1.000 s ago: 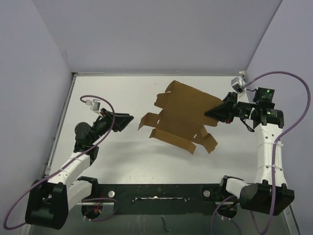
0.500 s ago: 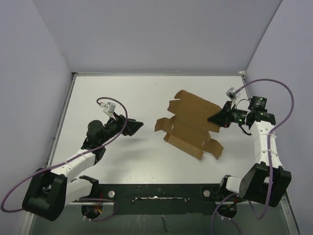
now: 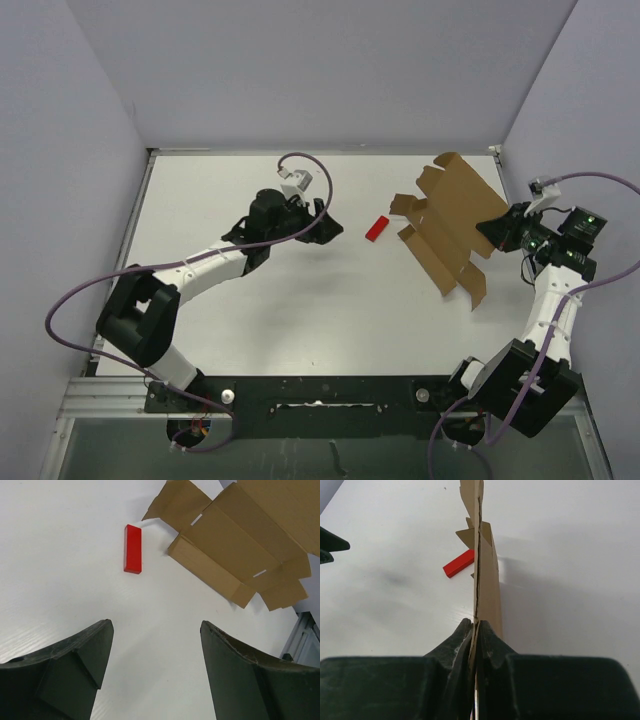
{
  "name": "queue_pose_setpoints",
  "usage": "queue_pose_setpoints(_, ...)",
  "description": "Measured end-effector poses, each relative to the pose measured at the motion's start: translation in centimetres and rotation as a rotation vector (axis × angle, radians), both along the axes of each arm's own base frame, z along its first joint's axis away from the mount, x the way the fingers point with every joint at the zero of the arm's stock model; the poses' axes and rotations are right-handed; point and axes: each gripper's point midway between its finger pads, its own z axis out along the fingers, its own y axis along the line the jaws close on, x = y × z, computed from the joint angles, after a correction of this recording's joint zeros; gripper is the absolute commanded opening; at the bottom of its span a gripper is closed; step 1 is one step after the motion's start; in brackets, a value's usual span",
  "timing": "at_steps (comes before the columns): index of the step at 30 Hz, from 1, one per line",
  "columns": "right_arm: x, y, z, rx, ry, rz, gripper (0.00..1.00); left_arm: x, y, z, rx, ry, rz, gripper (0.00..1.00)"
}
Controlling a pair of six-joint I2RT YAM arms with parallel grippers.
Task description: Fold the paper box
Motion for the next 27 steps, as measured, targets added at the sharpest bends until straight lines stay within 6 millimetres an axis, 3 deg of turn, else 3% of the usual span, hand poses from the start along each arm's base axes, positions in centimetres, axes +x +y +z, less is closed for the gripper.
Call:
queue_pose_setpoints(4,-0.2,-0.1,-0.7,0.039,0.013,-0.011,0.0,0.9,-3.2,-0.7,0.055,0.005,-0.046,0.69)
queue_pose_setpoints(9,-1.1,2.7,0.5,0.092,-0.039,0.135,0.0,0.0,-3.7,-2.3,0.072,0.005,-0.079,0.7)
queue_pose_setpoints(12,-2.1,5.5,1.6,0.113,-0.061,0.259,0.0,-1.1,-2.5,-3.5,0.086,-0.039,-0.09,0.74)
queue_pose_setpoints(15,-3.1,7.8,3.5,0.116,-0.096,0.373,0.0,-3.5,0.1,-4.3,0.118,-0.073,-0.096,0.77)
queue_pose_setpoints(19,-4.4,10.6,5.5,0.113,-0.147,0.507,0.0,-5.1,3.0,-1.2,0.081,-0.167,-0.063,0.83)
queue_pose_setpoints(23,-5.3,12.7,4.8,0.138,-0.135,0.602,0.0,-5.9,5.0,2.4,0.012,-0.27,-0.023,0.83)
queue_pose_setpoints(27,-5.7,13.6,2.8,0.173,-0.081,0.632,0.0,-7.1,5.5,2.3,-0.016,-0.279,-0.025,0.76)
